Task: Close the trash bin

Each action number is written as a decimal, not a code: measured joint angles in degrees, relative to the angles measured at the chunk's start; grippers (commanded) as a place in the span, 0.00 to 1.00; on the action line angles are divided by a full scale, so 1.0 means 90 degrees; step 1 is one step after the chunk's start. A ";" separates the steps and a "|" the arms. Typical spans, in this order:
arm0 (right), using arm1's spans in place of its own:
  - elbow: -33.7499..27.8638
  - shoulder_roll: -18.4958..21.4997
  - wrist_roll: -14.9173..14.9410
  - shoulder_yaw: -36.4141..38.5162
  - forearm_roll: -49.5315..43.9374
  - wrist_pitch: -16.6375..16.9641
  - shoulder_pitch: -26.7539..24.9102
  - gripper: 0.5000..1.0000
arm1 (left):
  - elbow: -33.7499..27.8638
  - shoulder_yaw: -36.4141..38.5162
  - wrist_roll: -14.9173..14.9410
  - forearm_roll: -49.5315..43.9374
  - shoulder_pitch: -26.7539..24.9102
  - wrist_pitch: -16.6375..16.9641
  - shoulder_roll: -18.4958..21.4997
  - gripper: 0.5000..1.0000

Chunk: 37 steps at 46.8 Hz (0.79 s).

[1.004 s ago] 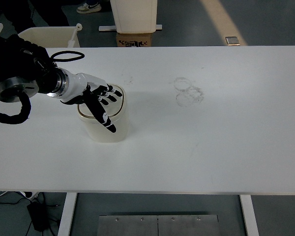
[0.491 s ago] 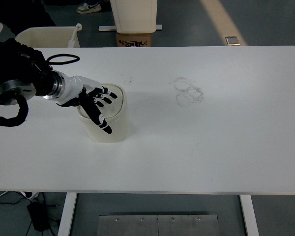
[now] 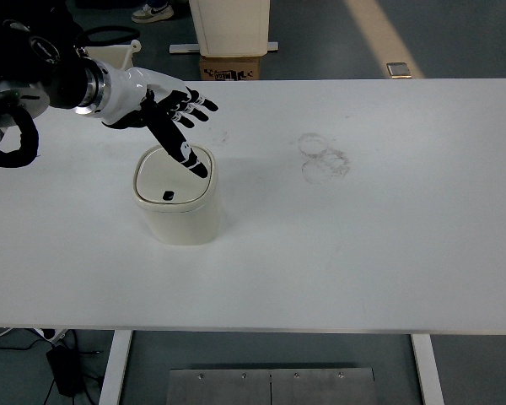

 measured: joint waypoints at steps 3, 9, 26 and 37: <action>0.0000 0.0000 0.0001 0.0000 0.0000 0.0000 0.0000 0.98 | 0.0179 -0.0120 0.0000 0.0009 0.0014 -0.0019 0.0039 1.00; 0.0000 0.0000 0.0000 0.0001 0.0000 0.0000 -0.0001 0.98 | 0.0735 -0.0280 -0.0010 0.0027 0.0143 -0.0200 0.0147 1.00; 0.0001 0.0000 0.0001 0.0000 -0.0001 -0.0001 0.0002 0.98 | 0.3124 -0.1498 -0.0077 0.0408 0.1485 -0.0722 0.0487 1.00; 0.0001 0.0000 -0.0001 0.0000 -0.0001 -0.0003 0.0000 0.98 | 0.4614 -0.3234 -0.0087 0.0721 0.2999 -0.0780 0.0742 1.00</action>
